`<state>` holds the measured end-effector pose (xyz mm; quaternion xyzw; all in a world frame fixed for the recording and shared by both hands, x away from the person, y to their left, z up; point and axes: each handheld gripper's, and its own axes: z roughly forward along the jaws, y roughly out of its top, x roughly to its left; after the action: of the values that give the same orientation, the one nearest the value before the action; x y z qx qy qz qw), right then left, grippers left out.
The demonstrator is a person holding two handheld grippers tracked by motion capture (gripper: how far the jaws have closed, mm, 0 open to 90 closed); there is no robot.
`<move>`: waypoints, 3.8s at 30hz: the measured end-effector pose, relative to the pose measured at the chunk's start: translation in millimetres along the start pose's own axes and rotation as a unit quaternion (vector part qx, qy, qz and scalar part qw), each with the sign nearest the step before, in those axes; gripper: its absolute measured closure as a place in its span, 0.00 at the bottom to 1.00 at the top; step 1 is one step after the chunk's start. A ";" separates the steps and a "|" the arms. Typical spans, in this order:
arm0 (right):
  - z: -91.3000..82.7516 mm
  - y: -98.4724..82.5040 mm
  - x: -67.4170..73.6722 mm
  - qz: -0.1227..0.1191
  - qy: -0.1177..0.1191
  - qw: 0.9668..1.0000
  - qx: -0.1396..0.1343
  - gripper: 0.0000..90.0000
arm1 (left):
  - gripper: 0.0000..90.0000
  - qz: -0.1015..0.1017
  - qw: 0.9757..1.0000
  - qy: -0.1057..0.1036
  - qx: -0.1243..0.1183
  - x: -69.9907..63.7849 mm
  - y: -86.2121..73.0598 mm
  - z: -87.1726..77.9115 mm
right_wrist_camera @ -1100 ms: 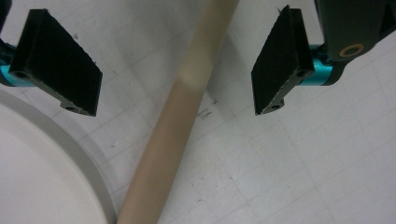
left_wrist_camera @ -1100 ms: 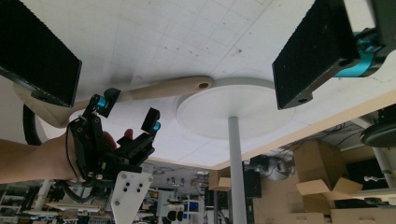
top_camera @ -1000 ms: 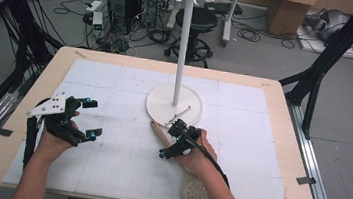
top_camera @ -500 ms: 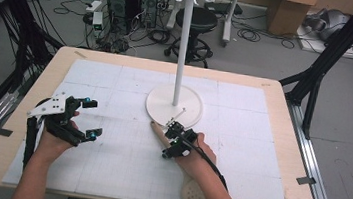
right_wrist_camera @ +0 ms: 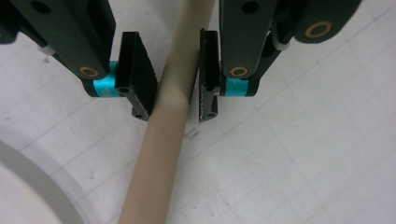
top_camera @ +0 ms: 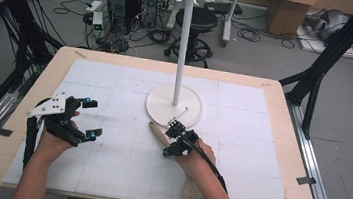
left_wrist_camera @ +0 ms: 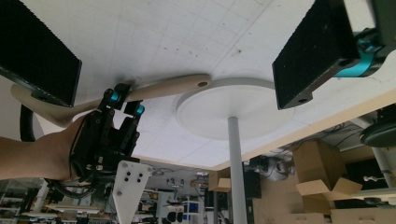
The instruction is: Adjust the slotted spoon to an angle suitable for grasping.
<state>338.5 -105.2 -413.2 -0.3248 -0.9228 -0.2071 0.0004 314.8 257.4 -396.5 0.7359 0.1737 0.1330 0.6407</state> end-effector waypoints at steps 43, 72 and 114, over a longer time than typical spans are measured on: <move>-145.4 -20.1 -12.4 -0.088 0.091 0.937 -0.325 0.84 | 0.02 0.011 1.000 -0.016 -0.003 -10.4 17.8 3.3; -158.0 -14.1 -11.8 -0.167 0.100 0.917 -0.348 0.84 | 0.02 0.003 1.000 -0.027 -0.012 -11.8 22.9 2.4; -157.2 -8.5 -6.6 -0.197 0.115 0.911 -0.344 0.84 | 0.02 0.048 0.989 -0.137 -0.001 -36.5 143.3 73.7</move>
<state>317.6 -175.2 -273.6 -0.0908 -0.8332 -0.5435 -0.0459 324.9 158.8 -264.3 0.7542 0.0487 0.0620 0.6519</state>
